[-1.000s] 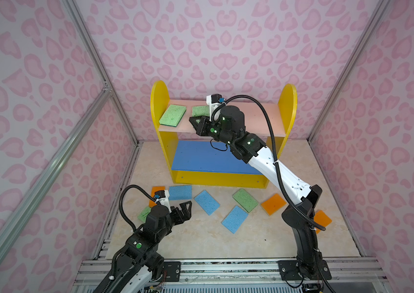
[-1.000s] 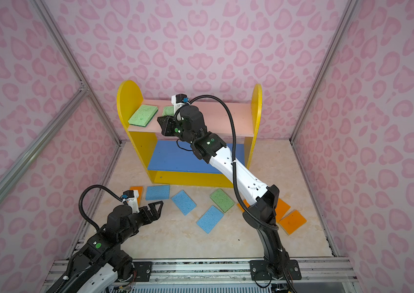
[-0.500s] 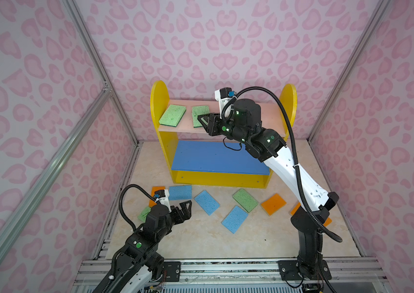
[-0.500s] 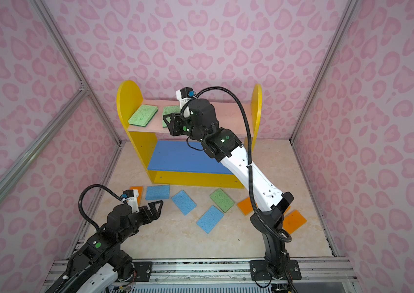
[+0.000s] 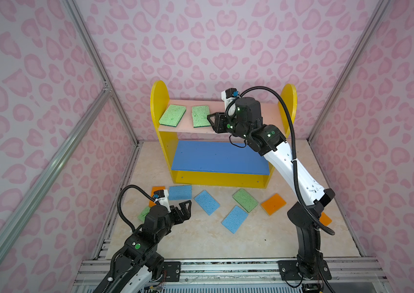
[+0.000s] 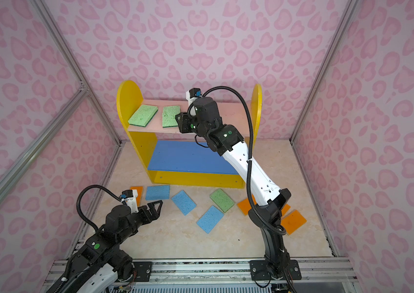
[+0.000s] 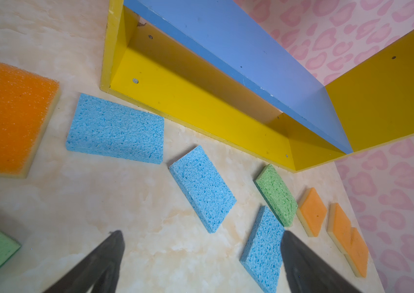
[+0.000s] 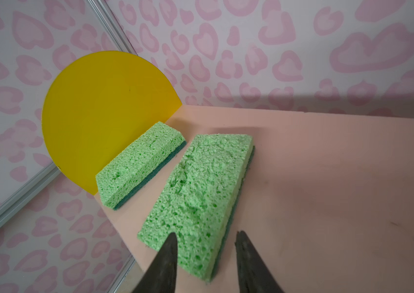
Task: Place and organize the cleaning sponges onto the shelf
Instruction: 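Push the placed sponge with the right gripper against the first green sponge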
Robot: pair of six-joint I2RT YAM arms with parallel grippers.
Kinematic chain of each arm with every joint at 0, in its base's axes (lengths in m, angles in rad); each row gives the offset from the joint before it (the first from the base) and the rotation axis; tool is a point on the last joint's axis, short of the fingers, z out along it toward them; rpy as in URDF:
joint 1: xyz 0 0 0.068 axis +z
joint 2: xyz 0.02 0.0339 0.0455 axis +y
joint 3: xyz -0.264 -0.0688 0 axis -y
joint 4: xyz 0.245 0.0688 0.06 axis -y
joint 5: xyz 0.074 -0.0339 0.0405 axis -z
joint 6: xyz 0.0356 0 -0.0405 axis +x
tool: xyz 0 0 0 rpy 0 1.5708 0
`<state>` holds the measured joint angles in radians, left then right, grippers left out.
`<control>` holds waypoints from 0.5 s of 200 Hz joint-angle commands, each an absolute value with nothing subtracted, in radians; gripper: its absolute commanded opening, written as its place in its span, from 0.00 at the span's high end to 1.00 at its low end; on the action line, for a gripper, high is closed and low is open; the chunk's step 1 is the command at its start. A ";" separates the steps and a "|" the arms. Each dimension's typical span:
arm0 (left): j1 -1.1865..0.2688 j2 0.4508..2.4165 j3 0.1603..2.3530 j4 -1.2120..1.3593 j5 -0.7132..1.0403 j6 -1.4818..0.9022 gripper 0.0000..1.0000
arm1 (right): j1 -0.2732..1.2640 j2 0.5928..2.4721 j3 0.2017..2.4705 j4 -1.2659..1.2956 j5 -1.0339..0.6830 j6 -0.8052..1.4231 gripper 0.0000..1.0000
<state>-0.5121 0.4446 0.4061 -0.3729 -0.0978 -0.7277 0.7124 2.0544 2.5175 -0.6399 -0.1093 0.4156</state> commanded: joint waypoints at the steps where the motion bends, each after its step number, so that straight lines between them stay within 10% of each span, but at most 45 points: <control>1: -0.511 0.451 0.418 -0.373 -0.107 -0.716 0.03 | 0.713 2.078 2.532 -0.662 -0.103 0.400 0.60; 100: -0.511 0.425 0.399 -0.381 -0.113 -0.721 0.03 | 0.720 2.115 2.537 -0.638 -0.107 0.411 0.80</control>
